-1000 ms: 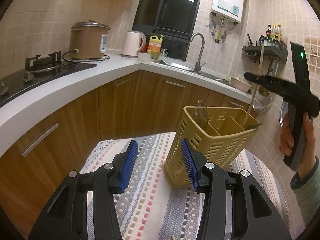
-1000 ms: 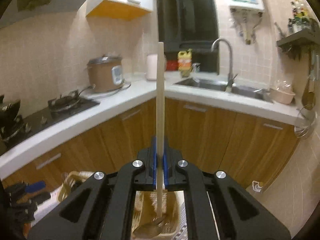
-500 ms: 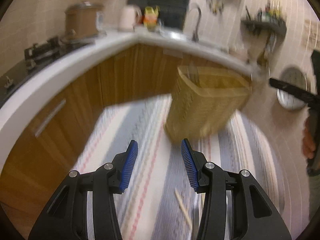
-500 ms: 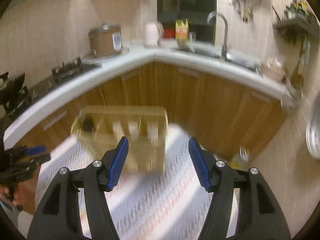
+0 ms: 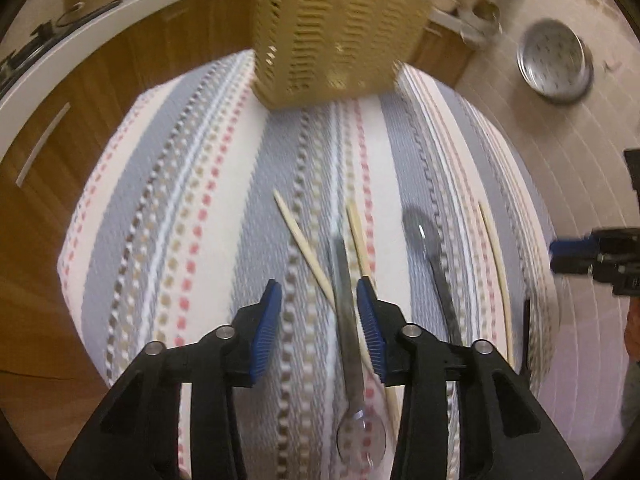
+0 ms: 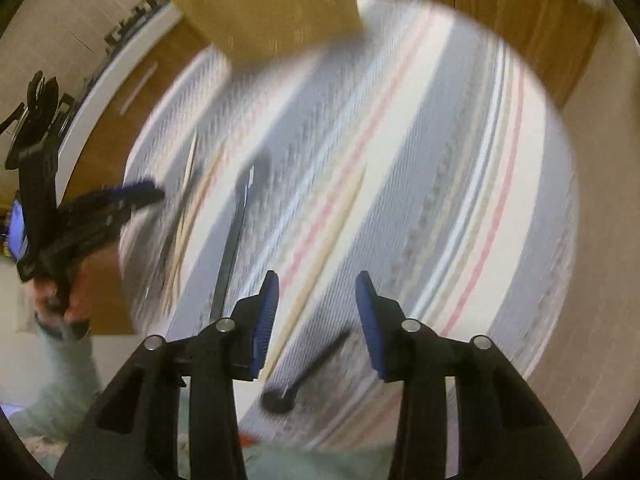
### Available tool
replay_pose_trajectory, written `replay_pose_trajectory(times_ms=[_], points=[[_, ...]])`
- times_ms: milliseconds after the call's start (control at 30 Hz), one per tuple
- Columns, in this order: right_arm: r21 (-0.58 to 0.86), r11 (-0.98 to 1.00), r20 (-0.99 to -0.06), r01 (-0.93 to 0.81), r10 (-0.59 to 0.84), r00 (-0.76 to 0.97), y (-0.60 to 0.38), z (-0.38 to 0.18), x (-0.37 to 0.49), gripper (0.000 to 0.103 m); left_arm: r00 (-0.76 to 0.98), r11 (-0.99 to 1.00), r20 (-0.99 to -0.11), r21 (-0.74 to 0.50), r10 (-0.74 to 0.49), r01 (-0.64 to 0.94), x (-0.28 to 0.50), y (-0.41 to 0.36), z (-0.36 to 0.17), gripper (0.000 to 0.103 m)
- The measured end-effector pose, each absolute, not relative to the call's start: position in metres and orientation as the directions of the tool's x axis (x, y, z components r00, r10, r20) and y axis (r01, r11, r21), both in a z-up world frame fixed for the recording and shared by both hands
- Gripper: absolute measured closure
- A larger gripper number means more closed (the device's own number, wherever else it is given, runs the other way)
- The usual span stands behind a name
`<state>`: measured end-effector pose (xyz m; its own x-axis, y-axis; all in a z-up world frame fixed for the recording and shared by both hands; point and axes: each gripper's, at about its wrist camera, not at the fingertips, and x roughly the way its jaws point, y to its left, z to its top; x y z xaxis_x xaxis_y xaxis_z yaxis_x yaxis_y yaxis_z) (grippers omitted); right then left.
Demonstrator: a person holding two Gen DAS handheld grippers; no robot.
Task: Organize utensils
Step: 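Move the right tool back toward the remaining utensils on the cloth, then grasp a clear spoon with the left tool while the right tool grasps a black spoon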
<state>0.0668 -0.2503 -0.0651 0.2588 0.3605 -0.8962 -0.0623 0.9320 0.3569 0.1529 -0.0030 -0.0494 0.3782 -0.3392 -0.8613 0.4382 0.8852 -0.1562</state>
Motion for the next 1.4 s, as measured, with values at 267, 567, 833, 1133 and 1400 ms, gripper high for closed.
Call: replay_pose_trajectory(times_ms=[267, 567, 833, 1133, 1400], points=[[0.347, 0.938, -0.929, 0.012, 0.341, 0.145, -0.229, -0.096, 0.027, 0.067, 0.352, 0.863, -0.849, -0.209, -0.393, 0.46, 0.142, 0.003, -0.058, 0.077], [0.173, 0.985, -0.975, 0.023, 0.167, 0.149, -0.195, -0.109, 0.024, 0.086, 0.357, 0.851, -0.835, -0.222, -0.418, 0.476, 0.136, 0.012, -0.059, 0.077], [0.142, 0.988, -0.965, -0.067, 0.153, 0.213, -0.173, -0.107, 0.027, 0.099, 0.32, 0.837, -0.851, -0.221, -0.417, 0.501, 0.141, 0.006, -0.064, 0.077], [0.145, 0.988, -0.948, -0.046, 0.152, 0.279, -0.196, -0.093, 0.071, 0.103, 0.295, 0.836, -0.909, -0.094, -0.294, 0.541, 0.149, -0.023, -0.071, 0.077], [0.245, 0.969, -0.943, -0.004, 0.24, 0.231, -0.232, -0.093, 0.099, 0.101, 0.303, 0.835, -0.929, -0.009, -0.211, 0.551, 0.15, -0.042, -0.074, 0.073]])
